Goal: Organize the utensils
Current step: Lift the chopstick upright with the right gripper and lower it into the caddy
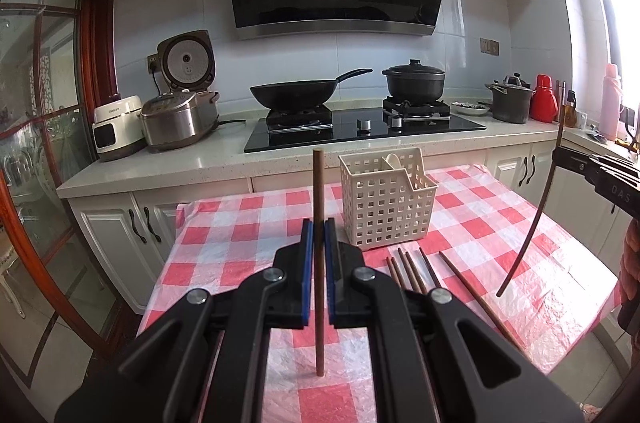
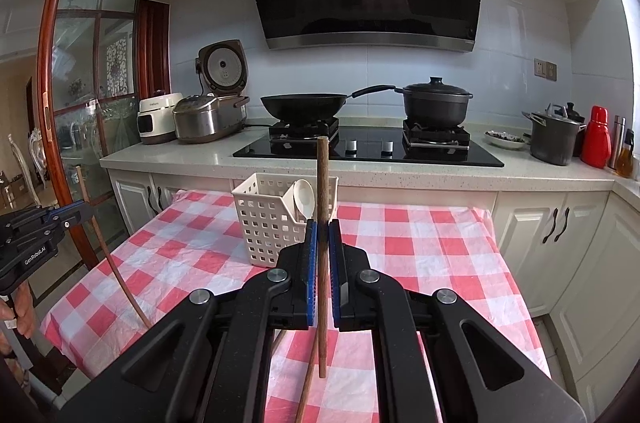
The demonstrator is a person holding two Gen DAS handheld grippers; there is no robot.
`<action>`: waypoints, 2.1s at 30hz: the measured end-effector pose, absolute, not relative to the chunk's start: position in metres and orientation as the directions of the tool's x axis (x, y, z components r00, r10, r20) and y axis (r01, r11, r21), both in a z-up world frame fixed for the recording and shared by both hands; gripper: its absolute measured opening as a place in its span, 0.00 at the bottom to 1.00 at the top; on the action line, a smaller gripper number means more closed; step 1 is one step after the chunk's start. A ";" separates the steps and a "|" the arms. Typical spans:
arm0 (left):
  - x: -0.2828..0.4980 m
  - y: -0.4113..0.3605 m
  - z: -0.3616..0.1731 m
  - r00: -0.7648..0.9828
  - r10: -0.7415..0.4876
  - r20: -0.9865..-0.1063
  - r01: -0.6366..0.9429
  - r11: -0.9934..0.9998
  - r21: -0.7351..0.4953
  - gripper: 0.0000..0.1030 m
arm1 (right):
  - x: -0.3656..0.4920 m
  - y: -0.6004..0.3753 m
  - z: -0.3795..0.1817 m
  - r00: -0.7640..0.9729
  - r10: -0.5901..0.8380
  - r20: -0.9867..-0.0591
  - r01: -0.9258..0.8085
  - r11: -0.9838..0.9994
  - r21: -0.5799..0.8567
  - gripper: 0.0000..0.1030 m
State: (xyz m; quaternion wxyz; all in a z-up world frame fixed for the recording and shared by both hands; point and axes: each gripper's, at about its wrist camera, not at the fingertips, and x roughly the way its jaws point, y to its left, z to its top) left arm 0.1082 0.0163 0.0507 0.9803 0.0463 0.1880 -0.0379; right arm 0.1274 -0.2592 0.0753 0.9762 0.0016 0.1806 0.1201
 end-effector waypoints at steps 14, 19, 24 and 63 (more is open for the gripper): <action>0.107 0.017 0.050 0.927 -0.045 -0.371 0.085 0.992 0.090 0.05 | 0.125 -0.258 0.077 0.906 0.241 -0.347 -0.240 0.970 0.046 0.06; 0.110 0.017 0.048 0.925 -0.044 -0.376 0.083 0.992 0.089 0.05 | 0.127 -0.256 0.076 0.904 0.242 -0.351 -0.242 0.969 0.046 0.06; 0.117 0.021 0.053 0.914 -0.102 -0.393 0.128 0.991 0.040 0.05 | 0.134 -0.246 0.080 0.902 0.249 -0.353 -0.258 0.966 0.022 0.06; 0.335 -0.031 0.191 0.911 -0.265 -0.316 0.273 0.962 -0.021 0.05 | 0.338 -0.213 0.137 0.875 0.319 -0.365 -0.322 0.945 0.055 0.06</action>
